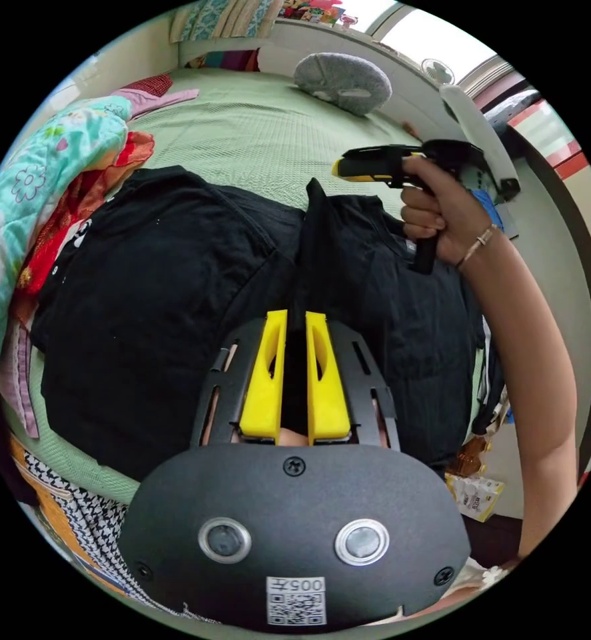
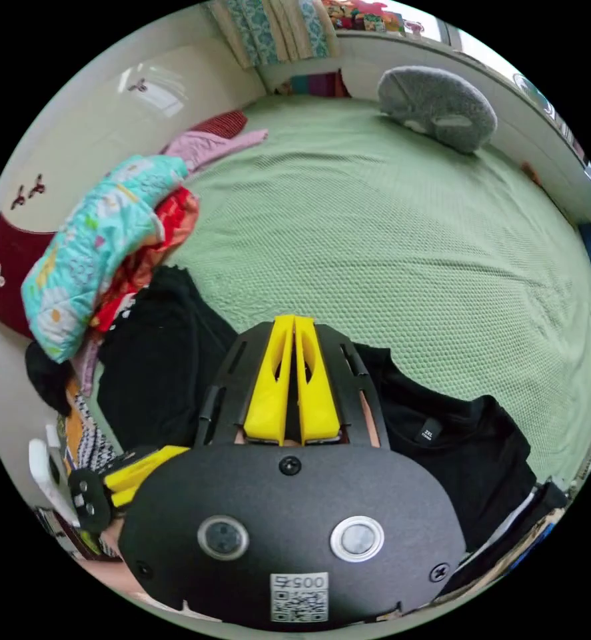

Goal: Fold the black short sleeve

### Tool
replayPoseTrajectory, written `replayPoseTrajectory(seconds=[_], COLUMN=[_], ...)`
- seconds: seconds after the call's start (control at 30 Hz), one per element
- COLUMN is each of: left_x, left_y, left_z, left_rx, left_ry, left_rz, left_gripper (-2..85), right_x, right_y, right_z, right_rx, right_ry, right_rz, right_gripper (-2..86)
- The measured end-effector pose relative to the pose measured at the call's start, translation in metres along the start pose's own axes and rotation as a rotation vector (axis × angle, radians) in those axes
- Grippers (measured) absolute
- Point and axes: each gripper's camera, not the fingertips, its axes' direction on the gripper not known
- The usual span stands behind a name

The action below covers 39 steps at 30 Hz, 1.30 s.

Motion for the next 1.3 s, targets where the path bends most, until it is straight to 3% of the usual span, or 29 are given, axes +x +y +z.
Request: replayPoseTrajectory(seconds=[0.23,0.4,0.5,0.63,0.77,1.0,1.1,1.3], left_x=[0.027,0.049,0.061,0.071,0.076,0.098,0.122,0.170], left_y=[0.007,-0.002,-0.007,-0.014,-0.007,0.005,0.001,-0.007], left_z=[-0.002,0.021,0.035,0.053,0.044,0.044,0.058,0.101], left_rx=[0.134,0.054,-0.019,-0.097,-0.027,0.045,0.027,-0.170], left_ry=[0.076,0.000,-0.040,-0.051,-0.026,0.051,0.079,-0.054], left_rz=[0.038,0.008,0.022,0.018,-0.003,0.000,0.024,0.057], left_gripper=[5.7,4.3,3.3,1.0,0.8,2.6,2.8,0.6], right_x=[-0.026,-0.029,-0.015,0.008,0.031,0.056,0.055,0.063], right_y=[0.038,0.035,0.030,0.030,0.048,0.110,0.133,0.156], right_z=[-0.021,0.002,0.028,0.021,-0.019,-0.055,-0.060,-0.050], right_rx=[-0.009,-0.030,-0.139,-0.107,-0.077,-0.089,-0.068,-0.134], right_ry=[0.089,0.160,0.185,0.075,-0.066,-0.014,0.019,0.071], right_rz=[-0.157,-0.138,-0.096,0.040,0.023,-0.044,-0.071,-0.052], right_gripper=[-1.0,-1.1,-1.2,-1.1,-1.2,-1.1,-1.1,-1.3])
